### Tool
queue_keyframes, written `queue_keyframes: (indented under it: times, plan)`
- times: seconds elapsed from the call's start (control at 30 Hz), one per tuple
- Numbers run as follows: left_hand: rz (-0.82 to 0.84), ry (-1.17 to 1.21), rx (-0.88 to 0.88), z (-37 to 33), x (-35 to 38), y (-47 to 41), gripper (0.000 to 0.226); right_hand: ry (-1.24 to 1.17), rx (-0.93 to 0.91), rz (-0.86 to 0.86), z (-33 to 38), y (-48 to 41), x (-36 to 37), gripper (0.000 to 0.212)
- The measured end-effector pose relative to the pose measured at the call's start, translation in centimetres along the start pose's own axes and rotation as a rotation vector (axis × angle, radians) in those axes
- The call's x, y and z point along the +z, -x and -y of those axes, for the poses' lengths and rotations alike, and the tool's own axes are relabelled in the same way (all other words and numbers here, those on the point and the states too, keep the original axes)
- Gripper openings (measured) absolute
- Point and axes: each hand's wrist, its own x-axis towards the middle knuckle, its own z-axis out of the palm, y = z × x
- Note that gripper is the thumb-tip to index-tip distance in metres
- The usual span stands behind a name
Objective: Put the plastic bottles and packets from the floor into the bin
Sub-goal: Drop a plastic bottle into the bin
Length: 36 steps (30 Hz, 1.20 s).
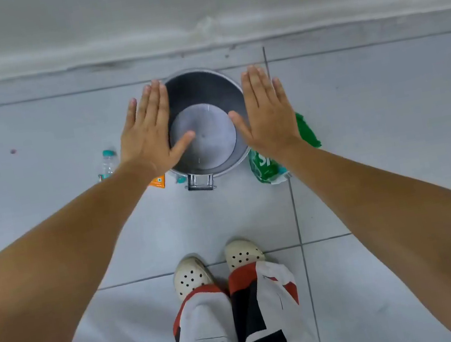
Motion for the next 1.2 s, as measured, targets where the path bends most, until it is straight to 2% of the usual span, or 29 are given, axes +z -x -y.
queue_keyframes:
  times: [0.13, 0.23, 0.43, 0.5, 0.57, 0.67, 0.8, 0.9, 1.07, 1.2]
  plan:
    - [0.013, 0.024, -0.055, 2.0, 4.7, -1.2, 0.091, -0.067, 0.021, 0.082, -0.9, -0.7, 5.2, 0.069]
    - [-0.015, 0.182, -0.136, 2.5, 7.3, -1.5, 0.088, -0.229, 0.035, 0.072, -1.4, -0.8, 7.9, 0.066]
    - [-0.156, 0.387, -0.203, 1.7, 8.6, -1.5, 0.083, -0.559, 0.085, -0.12, -2.7, -0.4, 11.6, 0.064]
    - [-0.163, 0.397, -0.192, 1.8, 8.5, -1.5, 0.082, -0.622, 0.179, -0.186, -3.6, -0.2, 13.0, 0.063]
    - [-0.167, 0.401, -0.187, 1.8, 8.6, -1.6, 0.082, -0.655, 0.387, -0.222, -4.9, 0.1, 14.3, 0.063]
    - [-0.18, 0.413, -0.177, 1.8, 8.7, -1.7, 0.082, -0.561, 0.665, -0.144, -6.6, 0.6, 16.2, 0.063]
    - [-0.205, 0.419, -0.17, 2.1, 9.1, -1.8, 0.082, -0.335, 0.726, 0.257, -8.0, 1.4, 18.5, 0.08]
    - [-0.207, 0.414, -0.163, 2.1, 9.3, -1.8, 0.083, -0.333, 0.747, 0.389, -8.1, 1.4, 19.8, 0.085]
    - [-0.22, 0.412, -0.163, 2.0, 9.3, -1.7, 0.084, -0.31, 0.762, 0.329, -7.3, 1.1, 20.5, 0.074]
    - [-0.202, 0.394, -0.174, 2.1, 9.3, -1.8, 0.084, -0.421, 0.811, 0.122, -6.2, 0.3, 18.6, 0.072]
